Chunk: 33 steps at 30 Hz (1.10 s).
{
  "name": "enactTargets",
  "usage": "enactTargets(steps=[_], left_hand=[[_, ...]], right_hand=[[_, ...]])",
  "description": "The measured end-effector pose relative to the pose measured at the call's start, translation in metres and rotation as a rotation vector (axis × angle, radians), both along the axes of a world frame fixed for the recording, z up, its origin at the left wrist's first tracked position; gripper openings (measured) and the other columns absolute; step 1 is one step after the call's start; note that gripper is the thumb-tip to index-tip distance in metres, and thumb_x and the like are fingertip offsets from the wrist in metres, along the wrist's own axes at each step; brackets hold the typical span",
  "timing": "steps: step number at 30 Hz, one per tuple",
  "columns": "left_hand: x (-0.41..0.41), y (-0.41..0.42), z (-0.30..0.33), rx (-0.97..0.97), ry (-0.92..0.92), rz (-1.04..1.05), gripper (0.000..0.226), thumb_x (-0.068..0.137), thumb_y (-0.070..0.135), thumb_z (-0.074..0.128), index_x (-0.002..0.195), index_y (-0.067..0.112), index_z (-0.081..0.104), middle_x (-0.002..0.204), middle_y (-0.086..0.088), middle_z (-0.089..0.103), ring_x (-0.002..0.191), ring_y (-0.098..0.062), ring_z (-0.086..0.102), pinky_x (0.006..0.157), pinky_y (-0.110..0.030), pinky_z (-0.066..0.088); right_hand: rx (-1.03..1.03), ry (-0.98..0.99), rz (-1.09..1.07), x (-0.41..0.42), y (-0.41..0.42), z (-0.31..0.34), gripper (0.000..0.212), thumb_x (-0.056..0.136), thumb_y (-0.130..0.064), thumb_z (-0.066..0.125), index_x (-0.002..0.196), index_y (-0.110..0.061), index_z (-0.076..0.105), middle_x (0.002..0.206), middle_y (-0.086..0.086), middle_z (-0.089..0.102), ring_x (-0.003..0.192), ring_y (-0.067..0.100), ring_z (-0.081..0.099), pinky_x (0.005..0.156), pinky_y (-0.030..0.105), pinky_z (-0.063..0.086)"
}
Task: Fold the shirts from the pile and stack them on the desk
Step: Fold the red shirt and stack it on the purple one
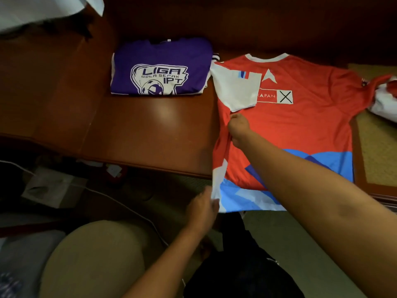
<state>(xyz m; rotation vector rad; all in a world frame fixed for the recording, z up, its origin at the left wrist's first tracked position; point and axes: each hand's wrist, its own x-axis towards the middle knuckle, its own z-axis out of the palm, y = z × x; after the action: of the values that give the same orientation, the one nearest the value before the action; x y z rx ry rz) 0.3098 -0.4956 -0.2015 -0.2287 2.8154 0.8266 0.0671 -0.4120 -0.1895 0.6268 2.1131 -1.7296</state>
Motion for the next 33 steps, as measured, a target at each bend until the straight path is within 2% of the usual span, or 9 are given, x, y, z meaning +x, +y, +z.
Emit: enactTargets(steps=[2, 4, 8, 11, 15, 18, 25, 29, 33], left_hand=[[0.002, 0.012, -0.002, 0.081, -0.304, -0.097, 0.053, 0.091, 0.028, 0.054, 0.139, 0.015, 0.037, 0.131, -0.012, 0.053, 0.116, -0.032, 0.054, 0.091, -0.037, 0.046], [0.001, 0.019, -0.007, 0.159, -0.509, -0.247, 0.073, 0.090, 0.030, 0.056, 0.151, 0.021, 0.017, 0.147, -0.010, 0.040, 0.128, -0.029, 0.047, 0.103, -0.036, 0.041], [-0.006, 0.019, -0.001, 0.237, -0.698, -0.412, 0.056, 0.094, 0.026, 0.059, 0.144, 0.011, 0.038, 0.133, -0.012, 0.055, 0.121, -0.024, 0.053, 0.096, -0.023, 0.039], [-0.027, 0.003, 0.001, 0.245, -0.548, -0.285, 0.036, 0.094, 0.020, 0.056, 0.129, 0.012, 0.057, 0.115, -0.011, 0.066, 0.104, -0.023, 0.061, 0.081, -0.020, 0.042], [-0.084, -0.021, 0.009, 0.206, -0.211, -0.115, 0.024, 0.092, 0.012, 0.052, 0.110, 0.012, 0.068, 0.111, -0.012, 0.069, 0.103, -0.028, 0.063, 0.091, -0.034, 0.048], [-0.144, -0.029, 0.020, 0.114, -0.017, -0.185, 0.028, 0.090, 0.010, 0.049, 0.112, 0.009, 0.067, 0.113, -0.014, 0.067, 0.105, -0.030, 0.061, 0.092, -0.033, 0.046], [-0.263, -0.018, 0.015, -0.132, 0.040, -0.471, 0.036, 0.092, 0.015, 0.051, 0.126, 0.014, 0.060, 0.122, -0.018, 0.054, 0.110, -0.037, 0.051, 0.095, -0.047, 0.044], [-0.300, -0.003, 0.014, -0.261, 0.024, -0.465, 0.037, 0.096, 0.034, 0.050, 0.128, 0.016, 0.055, 0.126, -0.011, 0.051, 0.115, -0.030, 0.047, 0.095, -0.044, 0.045], [-0.322, 0.013, 0.007, -0.389, -0.089, -0.430, 0.055, 0.091, 0.055, 0.051, 0.126, 0.013, 0.047, 0.125, -0.013, 0.051, 0.114, -0.030, 0.050, 0.089, -0.042, 0.048]], right_hand=[[0.047, -0.005, -0.043, 0.002, 0.008, 0.006, 0.023, 0.088, 0.003, 0.038, 0.099, -0.013, 0.052, 0.086, 0.014, 0.052, 0.070, 0.022, 0.047, 0.062, 0.031, 0.039], [0.126, -0.014, -0.051, 0.006, 0.022, 0.007, 0.029, 0.087, 0.002, 0.038, 0.109, -0.012, 0.051, 0.088, 0.011, 0.052, 0.074, 0.022, 0.049, 0.065, 0.029, 0.041], [0.356, -0.065, 0.046, 0.023, 0.048, 0.006, 0.044, 0.086, -0.002, 0.044, 0.130, -0.003, 0.045, 0.116, 0.022, 0.058, 0.105, 0.035, 0.057, 0.088, 0.037, 0.047], [0.380, -0.069, 0.128, 0.047, 0.060, 0.002, 0.034, 0.090, -0.006, 0.048, 0.123, -0.003, 0.052, 0.120, 0.023, 0.059, 0.109, 0.036, 0.057, 0.089, 0.035, 0.043], [0.385, -0.048, 0.230, 0.073, 0.066, -0.009, 0.017, 0.090, -0.012, 0.054, 0.101, -0.003, 0.063, 0.101, 0.020, 0.067, 0.093, 0.031, 0.061, 0.082, 0.035, 0.048], [0.404, -0.029, 0.282, 0.077, 0.063, -0.011, 0.020, 0.090, -0.021, 0.060, 0.097, -0.003, 0.064, 0.091, 0.015, 0.067, 0.088, 0.028, 0.060, 0.072, 0.031, 0.041], [0.420, -0.044, 0.286, 0.074, 0.056, -0.019, 0.010, 0.086, -0.016, 0.060, 0.078, -0.011, 0.057, 0.080, 0.012, 0.066, 0.078, 0.028, 0.060, 0.063, 0.031, 0.038], [0.394, -0.021, 0.251, 0.078, 0.058, -0.020, 0.013, 0.091, -0.013, 0.054, 0.080, -0.011, 0.048, 0.075, 0.007, 0.055, 0.073, 0.022, 0.051, 0.059, 0.031, 0.026], [0.298, -0.002, 0.171, 0.084, 0.058, -0.017, 0.014, 0.094, -0.008, 0.052, 0.082, -0.011, 0.044, 0.070, -0.001, 0.050, 0.073, 0.020, 0.048, 0.060, 0.031, 0.025]])
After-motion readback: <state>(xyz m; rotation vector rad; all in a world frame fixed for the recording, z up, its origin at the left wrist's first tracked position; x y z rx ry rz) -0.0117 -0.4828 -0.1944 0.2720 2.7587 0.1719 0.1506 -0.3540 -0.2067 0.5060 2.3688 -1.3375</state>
